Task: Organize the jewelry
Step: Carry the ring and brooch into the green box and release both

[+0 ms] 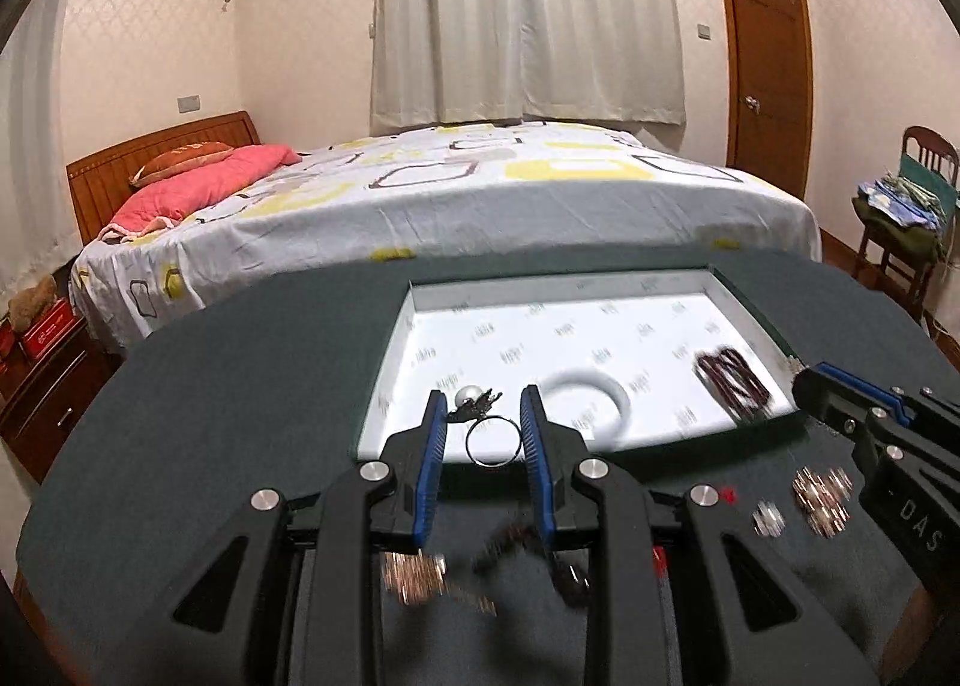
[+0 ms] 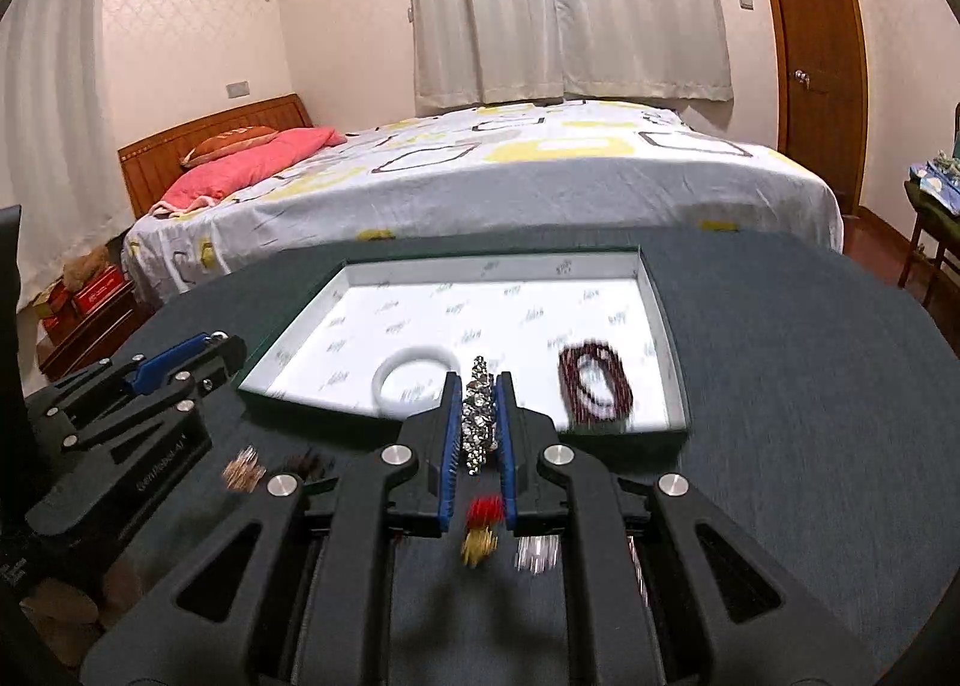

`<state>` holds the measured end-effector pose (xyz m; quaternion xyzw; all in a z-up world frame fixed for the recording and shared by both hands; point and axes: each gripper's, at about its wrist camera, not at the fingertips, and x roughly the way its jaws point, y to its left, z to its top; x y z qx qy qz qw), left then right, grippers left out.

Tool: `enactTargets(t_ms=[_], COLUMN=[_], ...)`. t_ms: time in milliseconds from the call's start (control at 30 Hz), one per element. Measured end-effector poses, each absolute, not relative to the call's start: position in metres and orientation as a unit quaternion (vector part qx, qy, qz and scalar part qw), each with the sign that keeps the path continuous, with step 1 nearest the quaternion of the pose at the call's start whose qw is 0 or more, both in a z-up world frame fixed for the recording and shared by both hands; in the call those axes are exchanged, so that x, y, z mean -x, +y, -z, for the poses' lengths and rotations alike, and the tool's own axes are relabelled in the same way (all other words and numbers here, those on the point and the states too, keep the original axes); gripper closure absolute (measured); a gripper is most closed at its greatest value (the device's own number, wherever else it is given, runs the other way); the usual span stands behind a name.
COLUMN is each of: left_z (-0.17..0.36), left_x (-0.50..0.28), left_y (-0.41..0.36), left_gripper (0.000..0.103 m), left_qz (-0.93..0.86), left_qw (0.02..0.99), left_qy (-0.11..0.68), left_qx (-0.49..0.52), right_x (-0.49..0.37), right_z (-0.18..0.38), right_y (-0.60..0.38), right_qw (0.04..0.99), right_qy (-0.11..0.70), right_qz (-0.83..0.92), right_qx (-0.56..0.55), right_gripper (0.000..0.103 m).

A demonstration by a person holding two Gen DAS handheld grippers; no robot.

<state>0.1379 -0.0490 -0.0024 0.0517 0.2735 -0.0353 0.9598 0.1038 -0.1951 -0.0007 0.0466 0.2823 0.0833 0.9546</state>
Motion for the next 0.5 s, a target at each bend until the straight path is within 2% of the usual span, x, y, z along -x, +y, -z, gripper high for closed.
enactTargets(t_ms=[233, 500], left_z=[0.014, 0.044], left_x=[-0.191, -0.231], left_y=[-0.047, -0.044], left_gripper=[0.077, 0.077], left_qz=[0.036, 0.036], left_qw=[0.955, 0.931], left_qy=[0.292, 0.360], left_qx=[-0.049, -0.047], right_x=[-0.154, -0.186], right_z=[0.016, 0.043], right_y=[-0.187, -0.179], right_qw=[0.949, 0.932], right_qy=[0.305, 0.356], right_qz=[-0.069, -0.065], right_qx=[-0.037, -0.029], right_gripper=[0.091, 0.091])
